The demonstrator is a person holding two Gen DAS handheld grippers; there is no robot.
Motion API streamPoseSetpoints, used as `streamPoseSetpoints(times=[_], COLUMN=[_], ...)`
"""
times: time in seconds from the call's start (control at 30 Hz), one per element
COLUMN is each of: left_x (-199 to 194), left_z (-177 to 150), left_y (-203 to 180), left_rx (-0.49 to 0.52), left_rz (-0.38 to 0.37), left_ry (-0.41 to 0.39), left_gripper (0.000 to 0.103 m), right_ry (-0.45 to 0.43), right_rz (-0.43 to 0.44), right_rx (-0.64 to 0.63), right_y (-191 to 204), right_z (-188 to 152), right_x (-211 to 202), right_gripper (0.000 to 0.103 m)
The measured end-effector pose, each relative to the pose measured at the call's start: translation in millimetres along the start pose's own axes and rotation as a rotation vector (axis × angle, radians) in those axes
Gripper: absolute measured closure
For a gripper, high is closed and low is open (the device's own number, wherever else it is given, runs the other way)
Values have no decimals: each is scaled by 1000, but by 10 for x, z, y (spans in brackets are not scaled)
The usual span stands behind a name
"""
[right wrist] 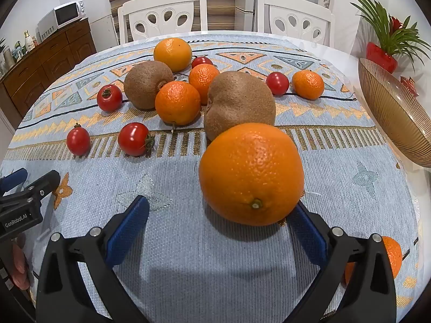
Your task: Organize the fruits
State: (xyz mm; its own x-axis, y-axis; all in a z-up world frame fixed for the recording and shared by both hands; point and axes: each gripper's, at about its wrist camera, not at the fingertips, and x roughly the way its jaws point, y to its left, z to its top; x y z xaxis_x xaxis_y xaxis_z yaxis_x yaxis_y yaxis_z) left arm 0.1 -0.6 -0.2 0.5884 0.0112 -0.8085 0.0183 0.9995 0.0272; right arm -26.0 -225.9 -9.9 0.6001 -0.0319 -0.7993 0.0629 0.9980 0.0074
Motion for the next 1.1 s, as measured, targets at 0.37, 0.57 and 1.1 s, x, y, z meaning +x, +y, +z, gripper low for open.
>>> streamPoseSetpoints(times=[0.37,0.57,1.1], left_x=[-139,-612,-791], left_z=[-114,-188,-294], left_y=[16,-132,-278], left_rx=[-6,8,55], left_rz=[3,-54,-147], left_ry=[53,-158,-358], left_gripper=[3,3,3], right_ry=[79,-146,-256], right_rz=[3,-65,-60], right_rx=[-1,-74,-5], right_y=[42,195,41], right_z=[-55,-270,-373], right_x=[-112,-573,-812], right_gripper=[5,5,5])
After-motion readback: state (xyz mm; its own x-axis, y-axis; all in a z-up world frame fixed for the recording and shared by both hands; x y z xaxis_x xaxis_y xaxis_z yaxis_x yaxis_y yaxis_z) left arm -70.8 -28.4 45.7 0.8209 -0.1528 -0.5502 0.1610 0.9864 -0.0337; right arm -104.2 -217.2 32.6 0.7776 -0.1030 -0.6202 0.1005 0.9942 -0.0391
